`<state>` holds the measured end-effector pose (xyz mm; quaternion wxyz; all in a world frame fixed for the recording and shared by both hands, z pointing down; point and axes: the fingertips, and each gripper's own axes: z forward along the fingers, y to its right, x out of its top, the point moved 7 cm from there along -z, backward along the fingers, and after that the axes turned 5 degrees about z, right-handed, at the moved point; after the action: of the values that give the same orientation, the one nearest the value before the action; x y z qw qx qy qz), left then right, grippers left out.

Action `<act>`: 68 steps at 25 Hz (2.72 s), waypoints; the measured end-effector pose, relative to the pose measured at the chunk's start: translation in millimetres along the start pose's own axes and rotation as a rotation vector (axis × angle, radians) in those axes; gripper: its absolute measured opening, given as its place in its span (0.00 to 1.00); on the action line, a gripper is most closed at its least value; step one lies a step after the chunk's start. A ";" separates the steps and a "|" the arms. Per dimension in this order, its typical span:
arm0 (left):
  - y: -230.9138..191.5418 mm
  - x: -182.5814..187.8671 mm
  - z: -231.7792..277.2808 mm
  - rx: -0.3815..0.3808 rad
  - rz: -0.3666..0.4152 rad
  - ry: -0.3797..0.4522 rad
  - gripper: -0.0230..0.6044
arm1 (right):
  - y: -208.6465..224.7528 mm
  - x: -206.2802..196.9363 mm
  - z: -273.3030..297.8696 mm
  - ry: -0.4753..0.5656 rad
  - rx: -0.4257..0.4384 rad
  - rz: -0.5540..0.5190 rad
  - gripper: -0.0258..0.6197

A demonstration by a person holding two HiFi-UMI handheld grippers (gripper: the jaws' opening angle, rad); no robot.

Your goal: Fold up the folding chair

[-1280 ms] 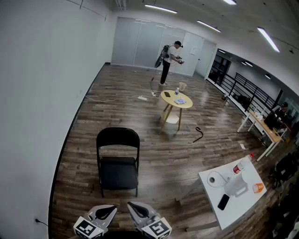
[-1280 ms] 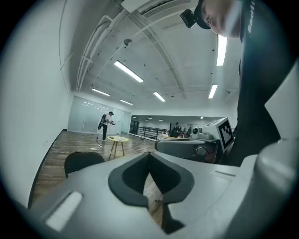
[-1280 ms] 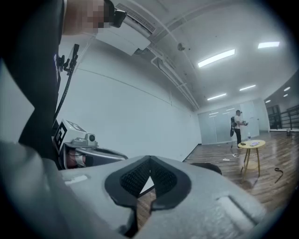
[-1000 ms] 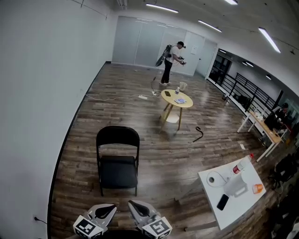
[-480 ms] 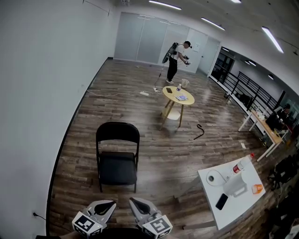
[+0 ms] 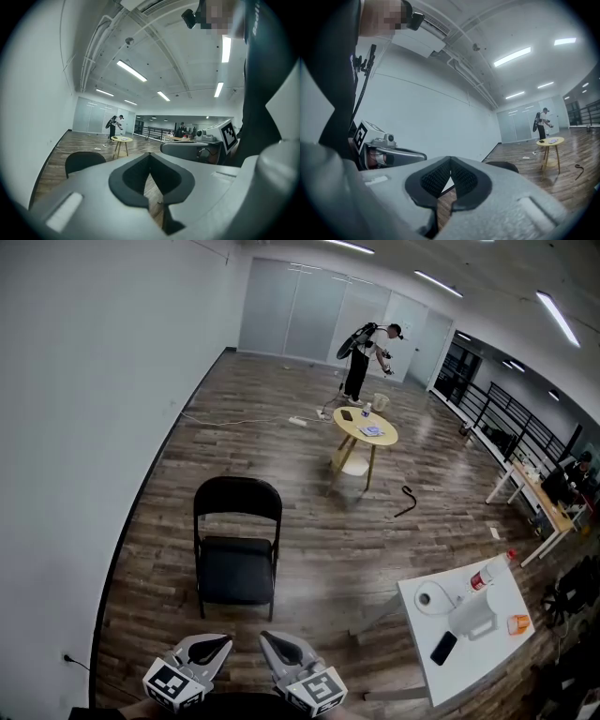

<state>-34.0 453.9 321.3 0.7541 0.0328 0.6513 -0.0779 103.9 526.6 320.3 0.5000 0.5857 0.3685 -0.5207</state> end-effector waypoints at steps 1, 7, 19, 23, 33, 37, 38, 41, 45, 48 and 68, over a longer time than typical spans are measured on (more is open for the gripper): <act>1.3 -1.5 1.8 0.007 -0.001 0.001 0.04 | 1.1 1.3 -1.0 -0.003 0.006 -0.004 0.04; 8.9 -1.7 6.8 0.040 0.005 -0.004 0.04 | 8.1 1.8 -8.6 -0.018 0.034 -0.007 0.04; -1.1 13.3 14.2 0.168 0.025 -0.008 0.04 | 36.9 3.7 -7.7 -0.036 0.074 -0.027 0.06; -17.7 19.1 11.8 0.198 0.047 -0.035 0.04 | 41.5 15.6 2.9 -0.032 0.062 -0.031 0.07; -77.1 18.5 8.9 0.191 0.093 -0.036 0.04 | 45.0 24.6 46.7 -0.041 0.010 -0.043 0.09; -96.2 22.9 12.3 0.168 0.101 -0.036 0.04 | 46.5 25.6 66.7 -0.052 -0.010 -0.040 0.09; -100.9 24.1 13.4 0.162 0.100 -0.042 0.06 | 47.2 26.0 71.7 -0.057 -0.017 -0.040 0.09; -114.7 25.0 16.9 0.144 0.087 -0.052 0.06 | 54.6 18.4 83.9 -0.082 -0.052 -0.047 0.10; -138.7 14.9 16.1 0.115 0.078 -0.038 0.07 | 52.4 15.3 105.8 -0.121 -0.084 -0.050 0.10; -157.1 6.5 11.8 0.099 0.070 -0.051 0.08 | 49.6 10.9 121.9 -0.140 -0.096 -0.054 0.11; -225.5 -5.9 19.2 0.097 0.024 -0.095 0.21 | 76.1 20.3 195.0 -0.190 -0.117 -0.142 0.16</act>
<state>-52.2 229.2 341.7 0.7825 0.0734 0.6099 -0.1017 133.1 318.4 324.1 0.5278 0.4761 0.3899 -0.5855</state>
